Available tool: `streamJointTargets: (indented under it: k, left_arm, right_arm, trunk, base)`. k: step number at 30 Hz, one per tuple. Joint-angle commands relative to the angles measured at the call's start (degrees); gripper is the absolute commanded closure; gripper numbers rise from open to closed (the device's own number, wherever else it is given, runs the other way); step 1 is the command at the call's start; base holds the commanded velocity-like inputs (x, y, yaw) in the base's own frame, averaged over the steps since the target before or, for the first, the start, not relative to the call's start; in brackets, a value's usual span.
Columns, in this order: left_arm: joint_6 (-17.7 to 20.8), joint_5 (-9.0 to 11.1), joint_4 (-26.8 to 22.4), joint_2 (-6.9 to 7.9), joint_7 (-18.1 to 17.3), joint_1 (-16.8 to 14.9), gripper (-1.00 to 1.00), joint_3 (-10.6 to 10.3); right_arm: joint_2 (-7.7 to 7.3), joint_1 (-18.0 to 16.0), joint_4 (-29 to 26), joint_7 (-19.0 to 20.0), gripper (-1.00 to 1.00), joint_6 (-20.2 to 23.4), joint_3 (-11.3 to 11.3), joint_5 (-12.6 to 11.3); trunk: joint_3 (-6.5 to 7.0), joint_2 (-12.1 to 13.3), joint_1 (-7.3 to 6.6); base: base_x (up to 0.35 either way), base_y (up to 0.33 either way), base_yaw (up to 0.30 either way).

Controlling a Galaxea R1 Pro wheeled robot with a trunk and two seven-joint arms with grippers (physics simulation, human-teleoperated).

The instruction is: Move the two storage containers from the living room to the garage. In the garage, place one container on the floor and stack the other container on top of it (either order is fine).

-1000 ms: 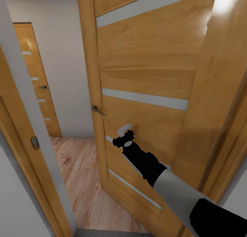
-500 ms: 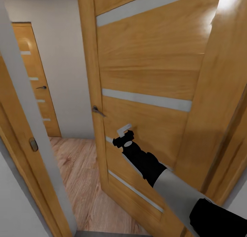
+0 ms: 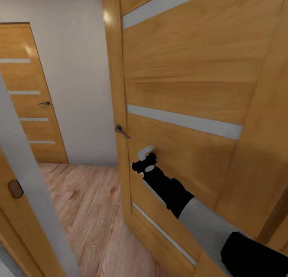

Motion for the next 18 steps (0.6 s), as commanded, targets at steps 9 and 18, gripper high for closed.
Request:
streamJointTargets:
  k: [9, 18]
  left_arm:
    - [-0.1, 0.1, 0.0, 0.0, 0.0, 0.0, -1.0, 0.0]
    - [-0.1, 0.1, 0.0, 0.0, 0.0, 0.0, -1.0, 0.0]
  right_arm:
    - [0.0, -0.1, 0.0, -1.5, -1.0, 0.0, 0.0, 0.2]
    - [0.0, -0.1, 1.6, -2.9, -1.0, -0.4, 0.0, 0.2]
  trunk:
    - [-0.05, 0.0, 0.03]
    - [-0.05, 0.0, 0.03]
  base:
    - [0.217, 0.0, 0.0]
    - [0.204, 0.0, 0.0]
